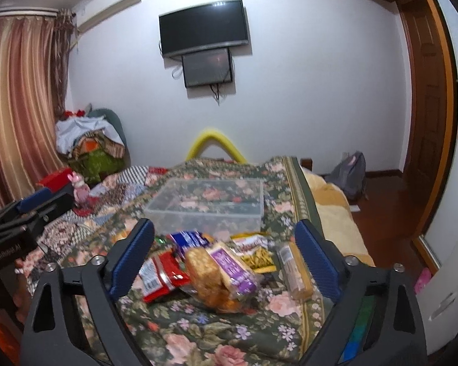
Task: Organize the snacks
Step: 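Grasp the green jelly cup with left tool while right tool grasps the gold-striped wafer pack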
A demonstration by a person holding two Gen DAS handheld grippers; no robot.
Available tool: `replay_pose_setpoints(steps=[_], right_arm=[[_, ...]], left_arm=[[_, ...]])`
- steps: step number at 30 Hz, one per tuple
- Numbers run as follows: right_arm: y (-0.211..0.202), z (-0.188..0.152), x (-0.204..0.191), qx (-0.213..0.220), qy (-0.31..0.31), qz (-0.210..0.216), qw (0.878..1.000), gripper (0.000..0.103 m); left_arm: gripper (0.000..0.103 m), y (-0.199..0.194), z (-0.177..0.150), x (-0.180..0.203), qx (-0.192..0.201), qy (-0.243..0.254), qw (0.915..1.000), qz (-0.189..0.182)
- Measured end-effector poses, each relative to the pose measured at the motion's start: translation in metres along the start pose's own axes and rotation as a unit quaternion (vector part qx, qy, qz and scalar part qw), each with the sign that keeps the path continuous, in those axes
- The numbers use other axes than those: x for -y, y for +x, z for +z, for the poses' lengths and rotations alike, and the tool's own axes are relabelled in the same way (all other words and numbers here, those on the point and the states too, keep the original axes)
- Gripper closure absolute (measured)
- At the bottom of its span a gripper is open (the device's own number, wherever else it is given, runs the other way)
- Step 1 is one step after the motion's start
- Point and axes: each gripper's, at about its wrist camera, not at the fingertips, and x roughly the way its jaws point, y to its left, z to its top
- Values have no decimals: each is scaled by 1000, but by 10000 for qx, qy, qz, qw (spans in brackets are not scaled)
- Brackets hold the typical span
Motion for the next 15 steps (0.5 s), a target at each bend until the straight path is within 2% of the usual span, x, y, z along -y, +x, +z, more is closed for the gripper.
replay_pose_setpoints(steps=[6,10,15], right_arm=[[28,-12,26,-580,163,-107,9981,30],[44,-21,44,-949,326,-156,9948,41],[61,-33,65,-1353,448,-278,9894,50]], left_arm=[[29,36,-20,-21,-552,6,9984,130],[46,62,-37,-42,-1069,-116,9941,116],[50,89,-60,-62,-1655,-283,9858,31]])
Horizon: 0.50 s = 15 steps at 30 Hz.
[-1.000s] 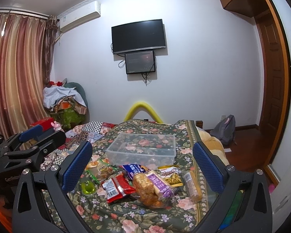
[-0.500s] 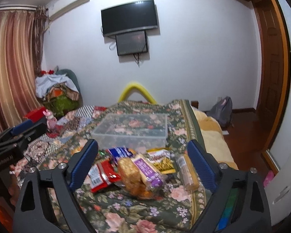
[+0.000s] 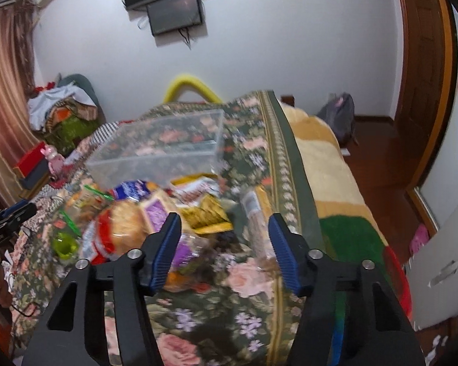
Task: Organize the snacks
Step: 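Grasp the green jelly cup with left tool while right tool grasps the gold-striped wafer pack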
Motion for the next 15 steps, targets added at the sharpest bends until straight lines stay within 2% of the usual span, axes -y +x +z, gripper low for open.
replay_pose_setpoints(steps=[6,11,15], right_arm=[[28,-3,21,-461,122,-26,9989,56],[49,-6,27,-757,97,-42,9971,57],[60,-7,26,-830,9,-100,9965,57]], left_arm=[[50,35,-20,-13,-591,-158,9981,-120],[50,54,-35,-14,-893,-212,9957,-99],[52,72,-43,-13,-1125,-164,9935,-37]])
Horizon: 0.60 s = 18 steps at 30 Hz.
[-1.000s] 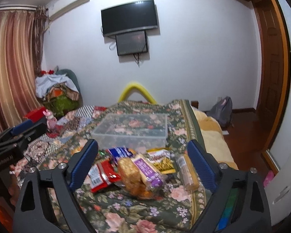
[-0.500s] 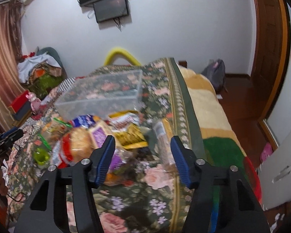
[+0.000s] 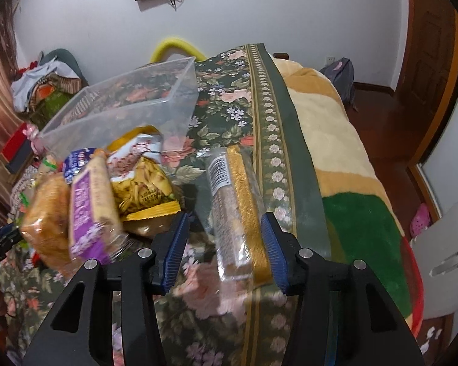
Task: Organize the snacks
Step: 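Grasp the green jelly cup with left tool while right tool grasps the gold-striped wafer pack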
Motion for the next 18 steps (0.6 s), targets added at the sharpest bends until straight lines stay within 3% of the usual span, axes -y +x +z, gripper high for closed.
replay_pose_setpoints(steps=[7,11,18], right_arm=[[17,4,4,-164,-64,-75,9998,58],[31,4,9,-346,-24,-57,9994,64],[20,3,8,-234,25,-45,9997,67]], left_arm=[[53,10,1,3,29,143,9998,119],[53,9,2,3,101,97,9998,140],[53,-8,6,6,282,138,9994,166]])
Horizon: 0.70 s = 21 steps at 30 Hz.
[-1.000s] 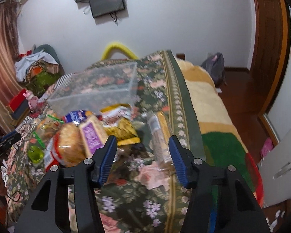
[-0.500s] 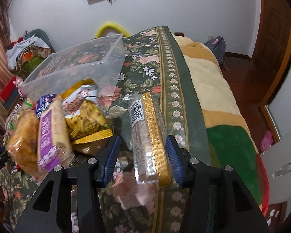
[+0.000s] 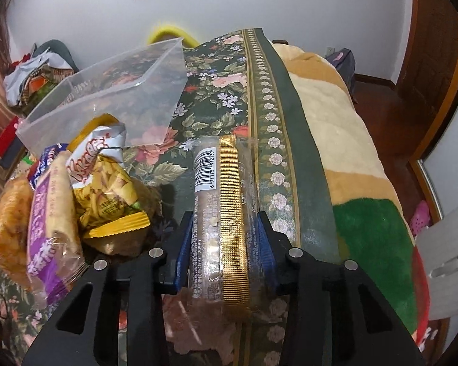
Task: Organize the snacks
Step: 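Grasp the green jelly cup with left tool while right tool grasps the gold-striped wafer pack, then lower the jelly cup into the clear box with left tool while right tool drops the wafer pack in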
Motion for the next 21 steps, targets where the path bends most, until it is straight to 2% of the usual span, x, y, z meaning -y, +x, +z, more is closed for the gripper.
replay_pose_setpoints(steps=[4,11,21], right_arm=[[-13,6,1,133,49,93,9999,67],[-53,29,-2,704,31,202,9973,67],[-84,66,-21,1304,-239,441,9902,67]], left_arm=[[53,-19,10,3,251,27,9997,-32],[53,-46,40,13,742,122,9971,-82],[53,-80,98,35,1485,405,9879,-175]])
